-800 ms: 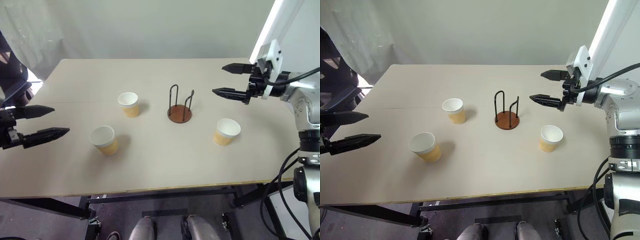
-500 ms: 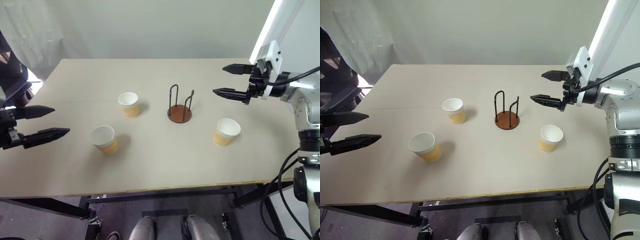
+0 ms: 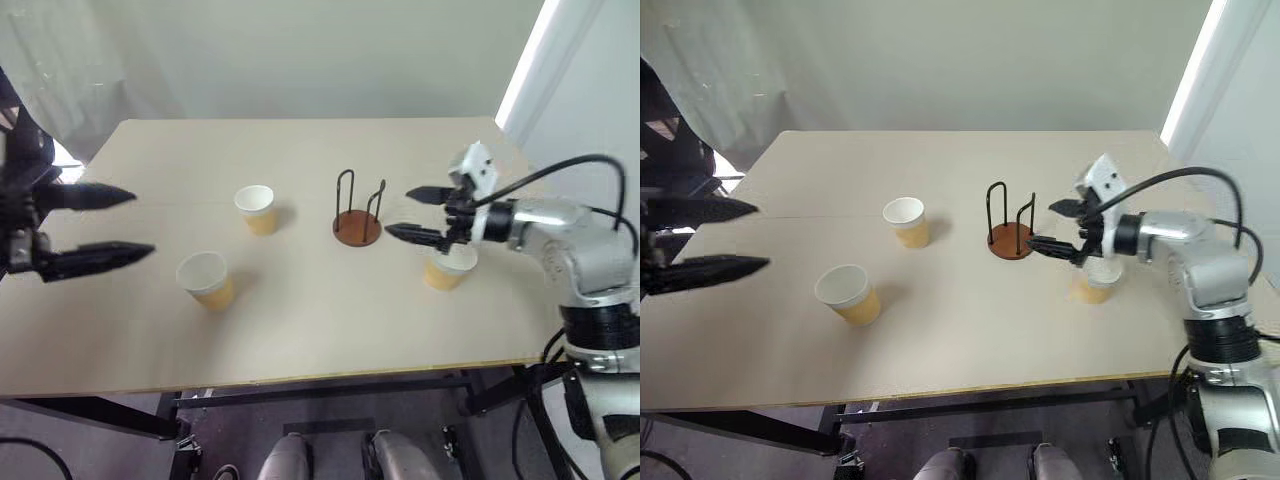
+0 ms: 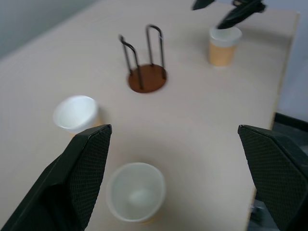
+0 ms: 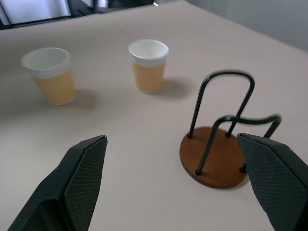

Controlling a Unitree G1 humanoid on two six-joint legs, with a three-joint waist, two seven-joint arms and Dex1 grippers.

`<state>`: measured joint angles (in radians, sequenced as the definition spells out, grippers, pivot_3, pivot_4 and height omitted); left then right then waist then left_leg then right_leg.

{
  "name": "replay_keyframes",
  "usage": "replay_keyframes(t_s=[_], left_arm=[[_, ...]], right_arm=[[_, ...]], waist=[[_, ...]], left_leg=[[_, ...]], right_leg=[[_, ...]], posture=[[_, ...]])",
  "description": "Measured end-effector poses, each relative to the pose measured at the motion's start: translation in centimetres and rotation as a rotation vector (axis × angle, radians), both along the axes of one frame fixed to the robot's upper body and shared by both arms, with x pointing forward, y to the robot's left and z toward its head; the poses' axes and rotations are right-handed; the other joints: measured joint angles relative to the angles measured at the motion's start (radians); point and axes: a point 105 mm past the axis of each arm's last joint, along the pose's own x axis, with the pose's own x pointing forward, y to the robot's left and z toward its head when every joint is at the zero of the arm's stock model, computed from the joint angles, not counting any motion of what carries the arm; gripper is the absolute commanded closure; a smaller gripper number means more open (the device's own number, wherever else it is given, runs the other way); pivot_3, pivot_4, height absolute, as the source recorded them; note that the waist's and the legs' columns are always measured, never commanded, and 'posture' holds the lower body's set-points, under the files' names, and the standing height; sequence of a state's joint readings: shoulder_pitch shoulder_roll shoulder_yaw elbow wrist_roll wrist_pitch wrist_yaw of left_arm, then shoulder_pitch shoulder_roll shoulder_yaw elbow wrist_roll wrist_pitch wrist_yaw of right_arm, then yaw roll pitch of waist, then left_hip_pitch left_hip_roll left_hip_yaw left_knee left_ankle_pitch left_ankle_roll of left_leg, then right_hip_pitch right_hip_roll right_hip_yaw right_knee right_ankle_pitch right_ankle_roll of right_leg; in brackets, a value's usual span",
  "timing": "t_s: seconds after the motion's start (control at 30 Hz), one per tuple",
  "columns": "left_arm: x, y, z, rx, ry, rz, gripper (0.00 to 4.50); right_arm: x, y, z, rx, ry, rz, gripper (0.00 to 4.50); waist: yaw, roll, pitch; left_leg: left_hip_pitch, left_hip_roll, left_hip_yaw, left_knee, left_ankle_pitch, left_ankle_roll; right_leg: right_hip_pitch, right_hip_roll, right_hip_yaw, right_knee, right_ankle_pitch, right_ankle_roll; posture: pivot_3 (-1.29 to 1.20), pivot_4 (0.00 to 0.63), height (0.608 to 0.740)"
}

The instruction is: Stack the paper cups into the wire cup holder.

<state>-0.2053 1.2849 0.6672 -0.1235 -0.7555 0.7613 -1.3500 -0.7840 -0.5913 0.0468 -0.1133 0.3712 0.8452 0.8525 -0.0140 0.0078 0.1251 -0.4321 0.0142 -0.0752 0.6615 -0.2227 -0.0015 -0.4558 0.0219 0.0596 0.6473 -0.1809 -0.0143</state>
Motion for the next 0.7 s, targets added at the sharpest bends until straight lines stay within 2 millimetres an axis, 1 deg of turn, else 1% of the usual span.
replay_keyframes(t_s=[0.17,0.2,0.27,0.33,0.47,0.63,0.7], left_arm=[[0.8,0.0,-0.8,-0.008,-0.005,0.022,0.00],[0.9,0.0,-1.0,-0.012,-0.004,0.026,0.00],[1.0,-0.1,-1.2,-0.017,-0.002,0.029,0.00],[1.0,-0.3,-1.4,-0.011,-0.003,0.030,0.00],[0.9,-0.3,-1.8,-0.004,0.014,0.033,0.00],[0.6,0.0,-1.8,-0.001,0.010,0.050,0.00],[0.6,0.0,-1.7,0.001,0.000,0.060,0.00]], right_arm=[[2.1,1.9,0.2,0.046,0.018,-0.162,0.04],[2.3,2.1,0.0,0.054,0.024,-0.188,0.04],[2.9,2.6,-0.9,0.059,0.063,-0.242,0.04],[3.3,2.7,-2.0,0.051,0.105,-0.291,0.04],[3.3,2.8,-3.5,0.026,0.160,-0.334,0.04],[3.7,2.3,-4.5,0.004,0.187,-0.390,0.04],[4.0,2.7,-5.0,0.010,0.191,-0.401,0.04]], waist=[[-0.001,0.000,0.000],[-0.001,0.000,0.000],[0.000,0.000,0.000],[0.002,0.000,0.000],[0.003,0.000,0.000],[0.002,0.000,0.000],[0.002,0.000,0.000]], left_leg=[[0.000,0.000,-0.001,0.000,0.000,0.000],[0.000,0.000,-0.001,0.000,0.000,0.000],[-0.002,0.000,-0.001,0.000,0.000,0.000],[-0.004,0.000,-0.001,0.000,0.000,-0.001],[-0.004,0.000,-0.001,0.000,-0.002,-0.002],[-0.004,0.000,-0.001,0.000,-0.003,-0.002],[-0.003,0.000,-0.002,0.000,-0.003,-0.002]], right_leg=[[-0.001,0.001,0.000,0.000,0.001,-0.001],[-0.001,0.001,0.000,0.000,0.001,-0.001],[-0.002,0.001,0.000,0.000,0.000,-0.002],[-0.004,0.001,0.000,-0.001,0.000,-0.002],[-0.004,0.001,0.000,-0.002,0.000,-0.002],[-0.004,0.002,0.000,-0.002,0.000,-0.002],[-0.004,0.002,0.000,-0.001,0.000,-0.002]], posture=[[0.00,0.150,0.740],[0.00,0.150,0.740],[0.00,0.150,0.740],[0.00,0.150,0.740],[0.00,0.150,0.740],[0.00,0.150,0.740],[0.00,0.150,0.740]])
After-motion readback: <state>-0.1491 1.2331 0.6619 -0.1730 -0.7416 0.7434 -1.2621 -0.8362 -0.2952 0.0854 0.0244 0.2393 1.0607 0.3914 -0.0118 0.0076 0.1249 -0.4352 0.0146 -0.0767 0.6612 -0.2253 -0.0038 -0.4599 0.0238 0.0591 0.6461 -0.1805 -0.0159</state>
